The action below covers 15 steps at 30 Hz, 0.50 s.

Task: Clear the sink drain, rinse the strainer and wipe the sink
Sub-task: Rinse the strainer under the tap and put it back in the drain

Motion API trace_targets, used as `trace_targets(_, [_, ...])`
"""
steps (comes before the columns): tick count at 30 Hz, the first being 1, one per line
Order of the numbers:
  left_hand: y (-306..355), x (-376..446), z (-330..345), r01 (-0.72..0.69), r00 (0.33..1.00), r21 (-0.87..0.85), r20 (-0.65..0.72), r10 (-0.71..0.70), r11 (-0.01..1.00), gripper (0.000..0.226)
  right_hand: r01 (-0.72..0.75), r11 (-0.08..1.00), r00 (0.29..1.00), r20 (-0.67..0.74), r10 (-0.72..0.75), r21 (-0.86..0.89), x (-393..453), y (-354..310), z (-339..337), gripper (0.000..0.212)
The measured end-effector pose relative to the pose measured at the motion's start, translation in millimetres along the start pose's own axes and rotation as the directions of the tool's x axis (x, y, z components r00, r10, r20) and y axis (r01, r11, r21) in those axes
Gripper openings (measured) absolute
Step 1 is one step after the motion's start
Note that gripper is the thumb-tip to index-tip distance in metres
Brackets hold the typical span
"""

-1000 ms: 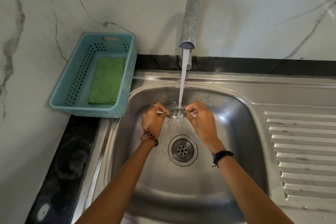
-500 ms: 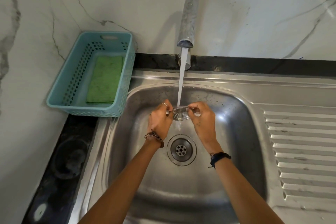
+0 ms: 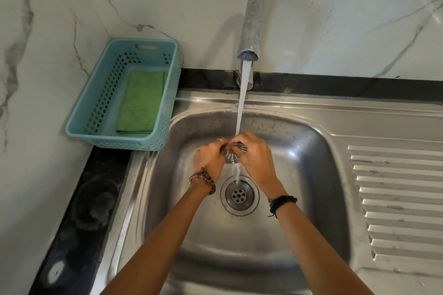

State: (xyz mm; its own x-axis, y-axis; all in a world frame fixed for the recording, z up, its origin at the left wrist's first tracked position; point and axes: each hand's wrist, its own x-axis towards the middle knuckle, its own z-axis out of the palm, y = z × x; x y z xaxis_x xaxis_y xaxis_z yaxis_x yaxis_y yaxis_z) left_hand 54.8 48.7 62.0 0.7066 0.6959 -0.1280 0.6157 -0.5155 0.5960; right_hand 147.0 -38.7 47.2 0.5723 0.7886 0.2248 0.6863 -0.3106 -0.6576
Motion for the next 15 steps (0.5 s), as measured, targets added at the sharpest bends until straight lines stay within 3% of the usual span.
trace_targets(2, [-3, 1, -1, 0.112, 0.994, -0.114, -0.008, -0.113, 0.987, 0.014, -0.282, 0.941, 0.958, 0.107, 0.265, 0.187, 5, 5, -2, 0.014])
trace_targets(4, [-10, 1, 0, 0.202, 0.979, -0.151, 0.012, -0.202, 0.968, 0.014, -0.470, 0.817, 0.883, 0.183, 0.432, 0.336, 9, 7, -5, 0.016])
trace_targets(7, [-22, -2, 2, 0.370, 0.929, -0.283, 0.091, -0.360, 0.885, 0.008, -0.635, 0.473, 0.753, 0.354, 0.555, 0.610, 18, 0, -12, 0.015])
trace_targets(9, [-24, -3, -1, 0.491, 0.869, -0.452, 0.194, -0.455, 0.745, 0.007, -0.710, 0.343, 0.684, 0.483, 0.547, 0.615, 26, -3, -15, 0.012])
trace_targets(11, [-25, -2, -3, 0.535, 0.839, -0.533, 0.248, -0.484, 0.655, 0.013, -0.758, 0.350, 0.644, 0.545, 0.537, 0.551, 32, -3, -17, 0.010])
trace_targets(15, [-28, 3, -9, 0.514, 0.855, -0.550, 0.268, -0.444, 0.658, 0.016, -0.779, 0.426, 0.626, 0.549, 0.554, 0.459, 34, -3, -22, 0.011])
